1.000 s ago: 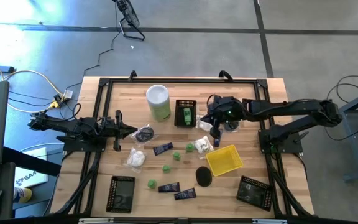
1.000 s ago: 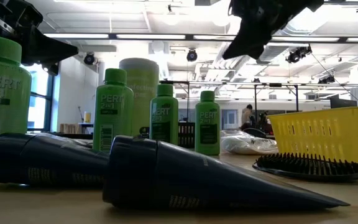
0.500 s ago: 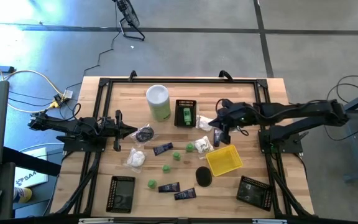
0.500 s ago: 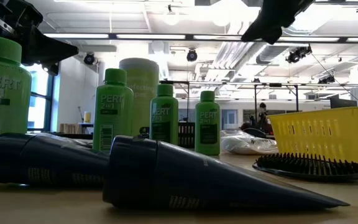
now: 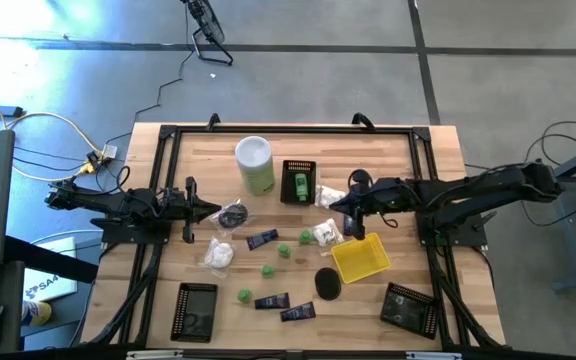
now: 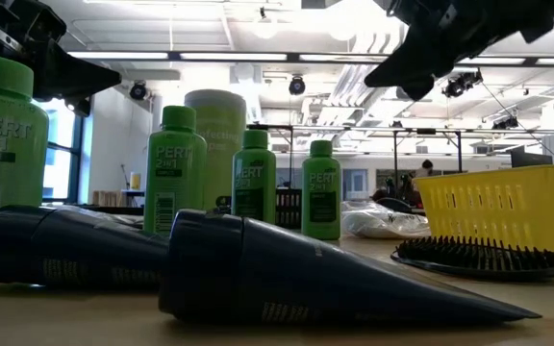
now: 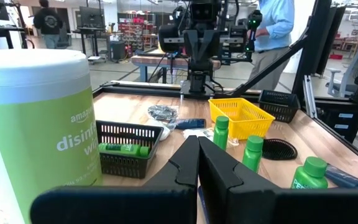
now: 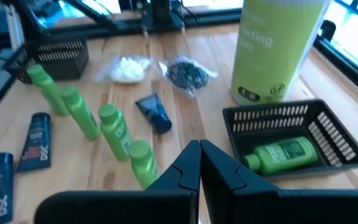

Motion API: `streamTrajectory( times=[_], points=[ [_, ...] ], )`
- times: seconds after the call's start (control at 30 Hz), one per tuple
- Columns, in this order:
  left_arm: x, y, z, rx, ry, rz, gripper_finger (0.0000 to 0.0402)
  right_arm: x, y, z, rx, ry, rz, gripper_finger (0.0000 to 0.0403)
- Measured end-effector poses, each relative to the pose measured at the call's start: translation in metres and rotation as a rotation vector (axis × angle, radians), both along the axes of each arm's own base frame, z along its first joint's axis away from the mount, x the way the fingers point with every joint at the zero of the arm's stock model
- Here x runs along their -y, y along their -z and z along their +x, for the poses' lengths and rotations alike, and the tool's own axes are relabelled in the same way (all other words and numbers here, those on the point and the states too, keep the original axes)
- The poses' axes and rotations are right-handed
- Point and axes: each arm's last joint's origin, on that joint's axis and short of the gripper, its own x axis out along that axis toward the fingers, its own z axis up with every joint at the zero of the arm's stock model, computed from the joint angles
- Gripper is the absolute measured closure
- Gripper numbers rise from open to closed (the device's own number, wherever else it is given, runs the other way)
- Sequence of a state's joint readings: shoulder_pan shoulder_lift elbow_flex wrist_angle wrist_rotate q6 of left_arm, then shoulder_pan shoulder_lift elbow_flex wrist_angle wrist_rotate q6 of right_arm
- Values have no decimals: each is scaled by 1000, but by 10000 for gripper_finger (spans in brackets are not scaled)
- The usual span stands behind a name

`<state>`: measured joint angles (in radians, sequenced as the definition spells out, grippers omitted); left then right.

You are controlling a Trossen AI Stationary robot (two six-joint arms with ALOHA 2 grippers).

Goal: Pick & Place Travel size toiletries
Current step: Put the white cotton pack into the bottom right black bin

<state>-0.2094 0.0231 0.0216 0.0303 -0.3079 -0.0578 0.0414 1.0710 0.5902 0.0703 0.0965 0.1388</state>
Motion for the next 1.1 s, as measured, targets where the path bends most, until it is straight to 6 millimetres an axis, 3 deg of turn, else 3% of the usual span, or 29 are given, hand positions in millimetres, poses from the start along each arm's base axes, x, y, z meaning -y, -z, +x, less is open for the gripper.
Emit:
streamTrajectory(
  times=[0.67,1.1],
  points=[
    [0,0,0,-1,0,0,399,-3,22,-8,223,-98,65,401],
    [0,0,0,-1,2,0,399,-3,28,-11,202,-100,113,401]
  ],
)
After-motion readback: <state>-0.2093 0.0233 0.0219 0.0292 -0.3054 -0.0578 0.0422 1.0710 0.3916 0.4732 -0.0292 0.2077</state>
